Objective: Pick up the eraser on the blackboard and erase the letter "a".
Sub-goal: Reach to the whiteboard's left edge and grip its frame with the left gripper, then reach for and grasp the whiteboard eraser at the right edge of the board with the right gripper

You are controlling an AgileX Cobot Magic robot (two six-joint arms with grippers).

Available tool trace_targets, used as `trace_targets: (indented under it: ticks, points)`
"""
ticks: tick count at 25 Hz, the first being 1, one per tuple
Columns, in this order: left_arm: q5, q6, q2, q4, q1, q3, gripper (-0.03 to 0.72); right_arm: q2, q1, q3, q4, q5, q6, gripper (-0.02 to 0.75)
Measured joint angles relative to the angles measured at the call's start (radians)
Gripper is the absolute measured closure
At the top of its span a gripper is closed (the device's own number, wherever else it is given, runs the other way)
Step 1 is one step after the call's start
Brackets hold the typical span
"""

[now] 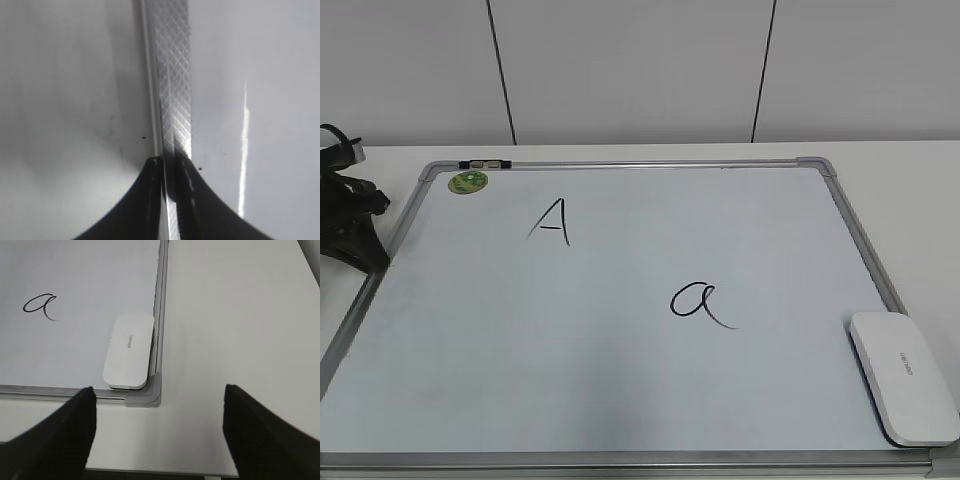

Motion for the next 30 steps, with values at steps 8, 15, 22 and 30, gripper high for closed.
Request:
trace_targets:
  ticks: [8,15,22,30]
  points:
    - [0.002,0.000,0.000,-0.002,0.000,0.000,0.653,0.146,0.000,-0.073,0.000,-0.054,0.000,0.151]
    - [0.002,-0.002,0.000,-0.002,0.000,0.000,0.653,0.534,0.000,-0.182,0.002,-0.090,0.000,0.151]
    - [0.002,-0.002,0.000,-0.002,0.000,0.000,0.653,0.820,0.000,-0.218,0.102,-0.114,-0.006,0.151]
    - [0.003,-0.004,0.000,-0.002,0.000,0.000,0.653,1.149,0.000,-0.286,0.123,-0.149,-0.026,0.151]
